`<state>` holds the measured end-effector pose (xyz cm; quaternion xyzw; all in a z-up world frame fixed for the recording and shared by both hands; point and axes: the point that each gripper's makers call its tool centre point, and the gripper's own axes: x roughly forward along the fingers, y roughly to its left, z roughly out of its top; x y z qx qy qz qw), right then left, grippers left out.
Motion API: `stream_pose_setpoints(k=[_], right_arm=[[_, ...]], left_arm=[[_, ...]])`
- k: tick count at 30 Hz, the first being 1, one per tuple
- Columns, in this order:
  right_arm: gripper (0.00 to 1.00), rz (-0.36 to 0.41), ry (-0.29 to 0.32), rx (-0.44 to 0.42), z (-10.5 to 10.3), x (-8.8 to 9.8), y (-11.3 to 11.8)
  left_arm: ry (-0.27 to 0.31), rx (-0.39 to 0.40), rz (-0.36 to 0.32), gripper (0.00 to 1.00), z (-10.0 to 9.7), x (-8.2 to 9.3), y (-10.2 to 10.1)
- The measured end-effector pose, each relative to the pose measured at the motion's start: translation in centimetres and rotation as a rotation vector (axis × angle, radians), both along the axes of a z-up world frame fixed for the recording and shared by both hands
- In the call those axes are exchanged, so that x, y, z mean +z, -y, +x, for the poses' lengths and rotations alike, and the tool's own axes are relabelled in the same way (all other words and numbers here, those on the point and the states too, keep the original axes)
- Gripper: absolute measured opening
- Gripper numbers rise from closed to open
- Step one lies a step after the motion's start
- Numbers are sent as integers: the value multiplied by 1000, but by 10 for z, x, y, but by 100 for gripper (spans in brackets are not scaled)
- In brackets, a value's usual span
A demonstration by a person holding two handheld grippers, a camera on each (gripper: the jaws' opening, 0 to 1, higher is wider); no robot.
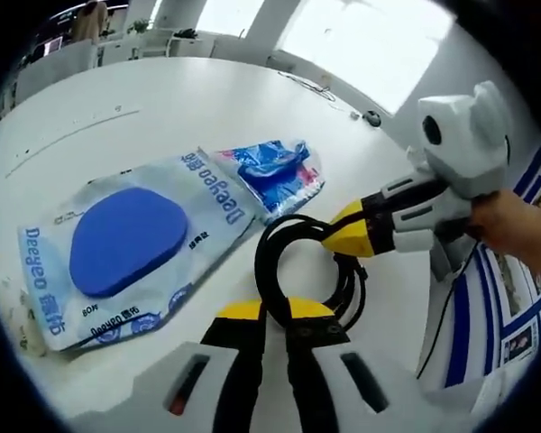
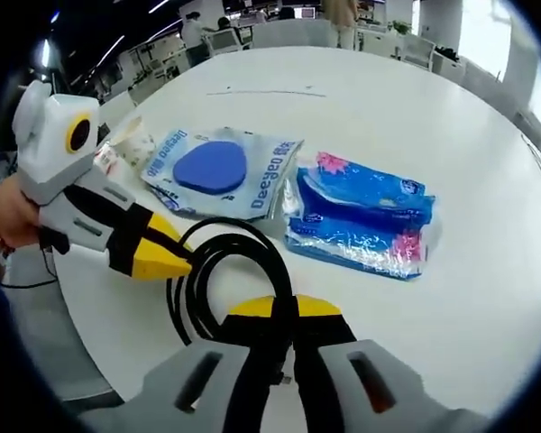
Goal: Arrange the tabletop items into an orderly group along one side of the table until the central work area is clear of visible clutter.
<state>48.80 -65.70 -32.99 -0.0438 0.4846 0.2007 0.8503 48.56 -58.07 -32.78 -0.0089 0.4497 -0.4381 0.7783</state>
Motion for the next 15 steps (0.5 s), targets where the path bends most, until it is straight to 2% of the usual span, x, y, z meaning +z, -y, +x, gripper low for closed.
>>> stream_pose_setpoints(k=[15], right_arm=[[5,-1,0,-2,0,-8,2]], left_arm=[[2,2,7,7,2,-5,0]])
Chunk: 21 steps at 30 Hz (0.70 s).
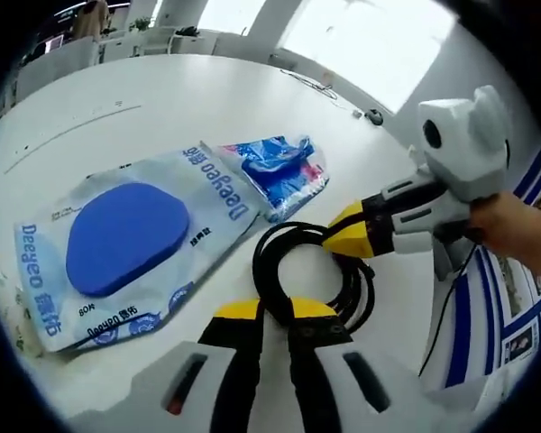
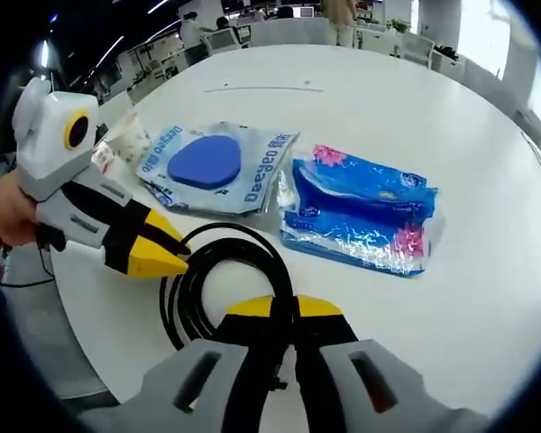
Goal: Arrange the tabletop items into an orderly group along one side of the table until the central work area is clear of visible clutter.
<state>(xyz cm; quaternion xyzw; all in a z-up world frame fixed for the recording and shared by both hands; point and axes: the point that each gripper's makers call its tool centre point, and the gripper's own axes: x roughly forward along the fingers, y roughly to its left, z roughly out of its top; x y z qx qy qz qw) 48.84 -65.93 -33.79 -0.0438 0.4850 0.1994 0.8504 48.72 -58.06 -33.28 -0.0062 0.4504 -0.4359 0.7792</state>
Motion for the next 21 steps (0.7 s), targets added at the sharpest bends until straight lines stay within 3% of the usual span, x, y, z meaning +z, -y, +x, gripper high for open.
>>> stream_pose_setpoints(k=[13,21], right_arm=[[14,-11,15,-4,-1,3,5],[16,-10,17,-3,-4,5,5]], left_arm=[[10,-4,3,7,-1,1,-1],[8,4,-7,14,-3,4,-3]])
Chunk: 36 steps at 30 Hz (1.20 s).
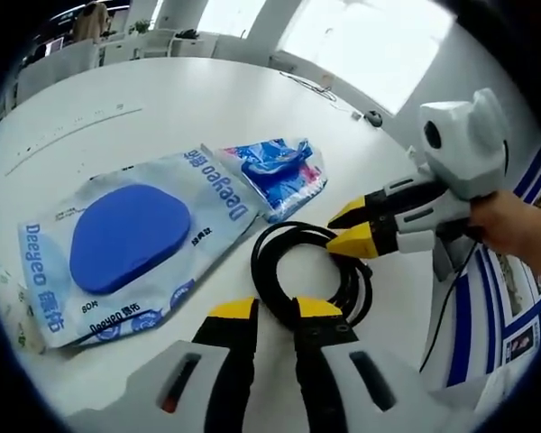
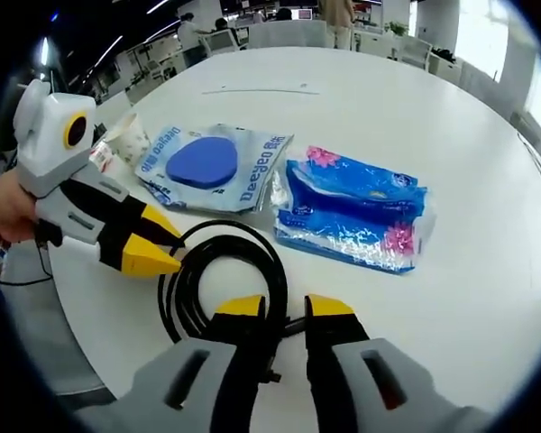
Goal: Arrange the tabletop items into an orderly group along one side of the table until the central work area is clear of visible clutter.
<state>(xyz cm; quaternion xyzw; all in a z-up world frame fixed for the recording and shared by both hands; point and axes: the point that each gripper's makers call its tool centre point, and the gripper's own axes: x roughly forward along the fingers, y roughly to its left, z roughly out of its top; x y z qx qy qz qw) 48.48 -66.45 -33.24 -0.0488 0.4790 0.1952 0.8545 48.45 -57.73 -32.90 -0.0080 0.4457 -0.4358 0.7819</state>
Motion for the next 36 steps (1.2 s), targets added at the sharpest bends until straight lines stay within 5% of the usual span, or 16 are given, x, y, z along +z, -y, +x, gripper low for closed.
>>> stream_pose_setpoints(k=[36], right_arm=[[39,13,41,46,-6,32,-6]], left_arm=[[82,-45,-92,58,-8,35,-12]])
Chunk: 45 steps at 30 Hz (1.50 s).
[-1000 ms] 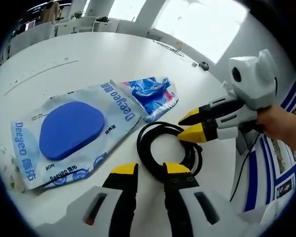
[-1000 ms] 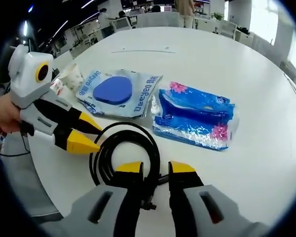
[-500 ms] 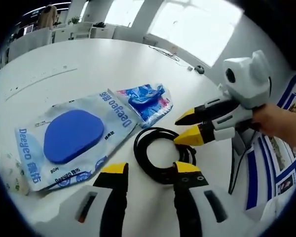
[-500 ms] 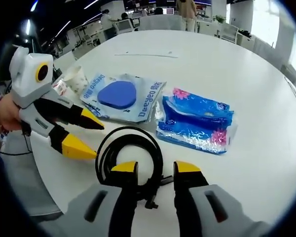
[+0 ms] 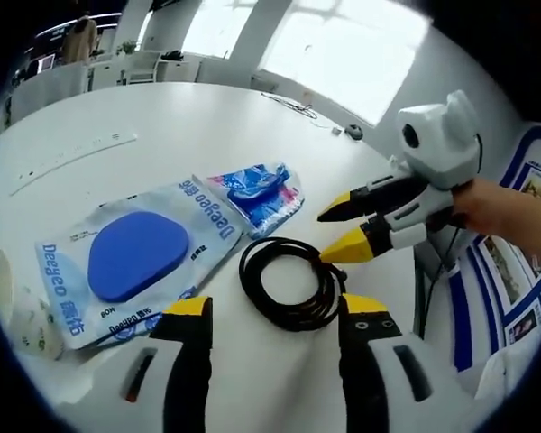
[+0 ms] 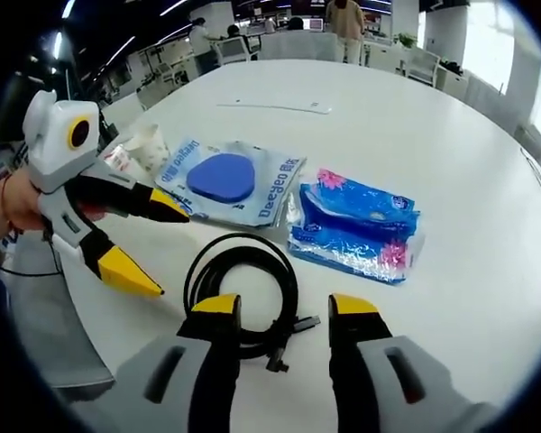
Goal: Arrange the tabletop items into an orderly group along one side of the table until the central work area is clear of visible clutter.
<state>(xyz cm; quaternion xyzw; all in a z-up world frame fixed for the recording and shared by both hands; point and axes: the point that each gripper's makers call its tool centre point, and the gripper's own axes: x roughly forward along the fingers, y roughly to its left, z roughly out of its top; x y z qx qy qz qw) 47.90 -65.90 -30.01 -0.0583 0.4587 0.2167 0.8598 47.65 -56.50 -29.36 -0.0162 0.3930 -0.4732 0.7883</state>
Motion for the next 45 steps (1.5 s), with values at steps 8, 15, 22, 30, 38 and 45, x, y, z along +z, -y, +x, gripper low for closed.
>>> stream_pose_setpoints(k=[8,15,22,30,38,45], right_arm=[[48,4,18,25,-2,11,-4],[53,6,35,44,-4,21,-8],[58,17,46,53,-7,27,-12],[62,24,65,65,-11,38,-19],[65,49,80,64,-15,48,-28],[67,64,96,81,-21,59,-41]], left_arm=[[15,0,-25,65,-1,11,-6],[27,1,-46,71,-2,19,-14],[42,11,-80,75,-4,30,-23],[54,15,-117,79,-9,43,-33],[71,23,-146,82,-14,57,-47],[84,21,-162,82,-23,68,-59]])
